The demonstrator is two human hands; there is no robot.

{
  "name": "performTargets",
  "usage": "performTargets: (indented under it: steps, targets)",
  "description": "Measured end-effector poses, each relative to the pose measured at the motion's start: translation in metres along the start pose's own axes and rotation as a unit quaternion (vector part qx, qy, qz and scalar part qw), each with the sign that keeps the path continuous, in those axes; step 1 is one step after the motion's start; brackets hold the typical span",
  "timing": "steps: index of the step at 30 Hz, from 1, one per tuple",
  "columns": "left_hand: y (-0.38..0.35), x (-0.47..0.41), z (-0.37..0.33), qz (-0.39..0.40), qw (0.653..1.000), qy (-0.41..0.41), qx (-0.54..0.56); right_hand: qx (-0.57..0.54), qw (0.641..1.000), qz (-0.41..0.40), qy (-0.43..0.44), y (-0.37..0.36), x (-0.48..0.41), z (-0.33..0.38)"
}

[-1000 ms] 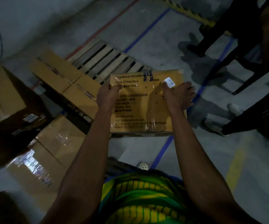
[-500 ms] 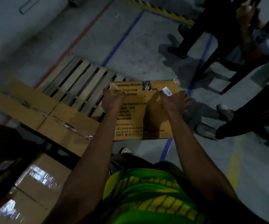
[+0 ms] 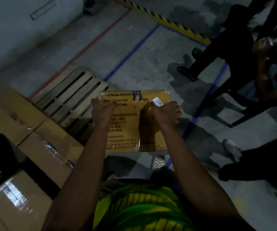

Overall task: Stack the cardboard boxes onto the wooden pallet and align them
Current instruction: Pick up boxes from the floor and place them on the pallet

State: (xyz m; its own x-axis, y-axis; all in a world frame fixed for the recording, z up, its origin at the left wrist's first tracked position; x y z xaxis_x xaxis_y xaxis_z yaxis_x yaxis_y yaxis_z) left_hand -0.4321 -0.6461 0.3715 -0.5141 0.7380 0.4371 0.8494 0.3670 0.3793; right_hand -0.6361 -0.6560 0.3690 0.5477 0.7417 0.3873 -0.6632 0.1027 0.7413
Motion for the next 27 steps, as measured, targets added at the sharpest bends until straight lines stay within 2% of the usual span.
performTargets:
  steps: [5,12,16,22,27]
  targets:
    - [-0.032,-0.003,-0.013,-0.048,0.996,0.039,0.07,0.027,0.996,0.058,0.059,0.012,-0.047,0.025]
    - [-0.035,0.001,0.003,-0.147,0.977,0.084,0.128,0.071,0.976,0.124,0.162,0.012,-0.066,0.049]
    - [-0.027,0.016,0.0,-0.203,0.969,0.075,0.122,0.077,0.965,0.159,0.192,0.008,-0.066,0.059]
    - [-0.019,0.027,0.001,-0.234,0.962,0.06,0.125,0.072,0.957,0.205,0.192,0.003,-0.063,0.06]
    - [-0.008,0.02,0.021,-0.275,0.96,0.028,0.047,0.059,0.95,0.23,0.205,0.002,-0.06,0.06]
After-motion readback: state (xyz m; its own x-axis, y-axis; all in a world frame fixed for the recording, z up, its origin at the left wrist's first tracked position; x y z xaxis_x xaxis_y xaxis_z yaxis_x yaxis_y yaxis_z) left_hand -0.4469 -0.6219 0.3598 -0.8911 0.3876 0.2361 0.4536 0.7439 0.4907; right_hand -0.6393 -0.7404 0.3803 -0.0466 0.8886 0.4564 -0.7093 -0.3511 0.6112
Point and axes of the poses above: each hand's wrist, its own x-axis away from the middle knuckle, its own y-axis out of the back of the hand, z = x × y, the point moved 1 cm from there along -x, towards the middle knuckle, and after that the axes turned 3 degrees about z, right-handed, at the moved point
